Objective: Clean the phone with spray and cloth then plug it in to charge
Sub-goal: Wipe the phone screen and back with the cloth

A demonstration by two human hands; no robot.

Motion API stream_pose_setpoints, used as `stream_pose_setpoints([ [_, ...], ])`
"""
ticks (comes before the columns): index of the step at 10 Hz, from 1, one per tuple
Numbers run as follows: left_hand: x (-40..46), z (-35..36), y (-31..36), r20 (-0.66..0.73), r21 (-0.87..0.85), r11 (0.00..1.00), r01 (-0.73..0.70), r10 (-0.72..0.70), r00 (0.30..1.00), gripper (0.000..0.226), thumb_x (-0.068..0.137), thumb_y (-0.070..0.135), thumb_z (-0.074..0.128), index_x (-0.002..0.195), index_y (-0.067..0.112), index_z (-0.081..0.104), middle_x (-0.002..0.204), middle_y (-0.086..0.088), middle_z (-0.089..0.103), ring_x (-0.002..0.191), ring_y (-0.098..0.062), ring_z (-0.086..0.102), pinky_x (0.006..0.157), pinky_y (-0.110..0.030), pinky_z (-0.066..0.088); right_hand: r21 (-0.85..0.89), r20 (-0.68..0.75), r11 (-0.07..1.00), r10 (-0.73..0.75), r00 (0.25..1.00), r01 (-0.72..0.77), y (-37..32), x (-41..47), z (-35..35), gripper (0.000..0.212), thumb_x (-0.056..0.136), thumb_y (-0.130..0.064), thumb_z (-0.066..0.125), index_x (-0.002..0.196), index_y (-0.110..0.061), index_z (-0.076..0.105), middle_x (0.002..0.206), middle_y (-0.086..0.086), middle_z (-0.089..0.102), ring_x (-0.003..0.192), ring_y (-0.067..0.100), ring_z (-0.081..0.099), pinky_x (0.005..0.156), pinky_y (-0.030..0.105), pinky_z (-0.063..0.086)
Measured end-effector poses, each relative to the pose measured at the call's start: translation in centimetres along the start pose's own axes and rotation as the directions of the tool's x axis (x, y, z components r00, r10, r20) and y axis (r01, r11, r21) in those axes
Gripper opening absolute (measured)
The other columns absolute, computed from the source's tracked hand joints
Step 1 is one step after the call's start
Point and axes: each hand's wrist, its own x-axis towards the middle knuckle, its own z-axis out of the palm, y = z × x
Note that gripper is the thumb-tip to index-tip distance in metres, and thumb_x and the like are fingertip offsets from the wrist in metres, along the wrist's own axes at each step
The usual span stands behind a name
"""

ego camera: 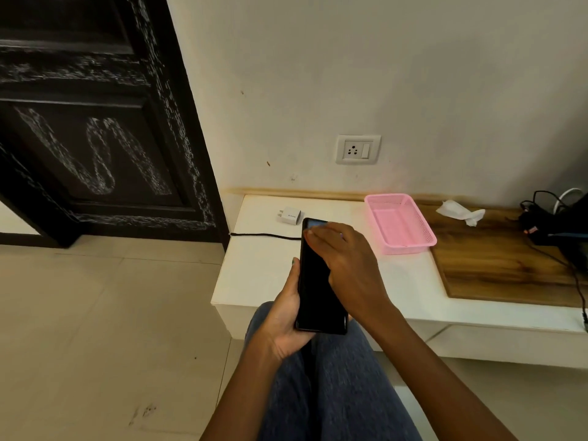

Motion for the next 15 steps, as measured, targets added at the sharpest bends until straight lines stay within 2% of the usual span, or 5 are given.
stream_pose_setpoints([
  [6,0.2,0.9,-0.5,-0.009,0.050,0.999,0.015,-0.015,1.000,0.065,0.085,0.062,0.046,0.131,0.016,0.057,0.128,-0.015,0.061,0.114,-0.027,0.062,0.083,-0.038,0.056,-0.040,0.035,0.988,0.152,0.988,-0.151,0.4,0.9,-0.6,0.044,0.075,0.001,0.068,0.118,-0.004,0.062,0.118,0.012,0.065,0.115,0.038,0.054,0.091,0.044,0.045],
  [8,0.2,0.1,-0.5,-0.041,-0.010,1.000,-0.003,0.002,0.999,0.063,0.088,0.062,0.044,0.129,0.017,0.059,0.129,-0.015,0.061,0.118,-0.027,0.059,0.089,-0.037,0.054,-0.019,-0.024,0.997,0.075,0.997,-0.076,-1.8,-1.8,0.2,0.042,0.078,-0.015,0.040,0.109,-0.007,0.068,0.109,0.005,0.069,0.103,0.028,0.062,0.083,0.034,0.049],
  [10,0.4,0.9,-1.0,-0.044,0.039,0.999,0.028,-0.026,0.999,0.060,0.086,0.062,0.044,0.119,0.018,0.067,0.125,-0.014,0.064,0.114,-0.025,0.062,0.088,-0.035,0.055,-0.089,0.013,0.981,0.176,0.984,-0.175,-0.4,-0.4,0.5,0.042,0.074,-0.004,0.067,0.116,-0.007,0.064,0.117,0.008,0.066,0.112,0.037,0.056,0.087,0.043,0.045],
  [14,0.7,1.0,-0.9,-0.067,0.046,0.998,0.052,-0.049,0.997,0.061,0.088,0.063,0.040,0.123,0.019,0.064,0.127,-0.013,0.063,0.117,-0.026,0.060,0.091,-0.036,0.053,-0.186,-0.034,0.956,0.225,0.974,-0.227,-0.5,-1.0,0.0,0.047,0.071,-0.007,0.072,0.117,-0.009,0.063,0.119,0.003,0.065,0.115,0.034,0.054,0.088,0.042,0.045],
  [15,0.6,0.8,-0.6,-0.064,0.013,0.999,0.033,-0.033,0.997,0.060,0.087,0.061,0.044,0.126,0.019,0.062,0.130,-0.012,0.061,0.118,-0.024,0.059,0.093,-0.035,0.052,-0.166,0.178,0.935,0.340,0.923,-0.313,-3.6,-1.1,0.1,0.041,0.080,-0.017,0.059,0.121,-0.013,0.060,0.121,0.000,0.063,0.117,0.026,0.052,0.092,0.039,0.042],
])
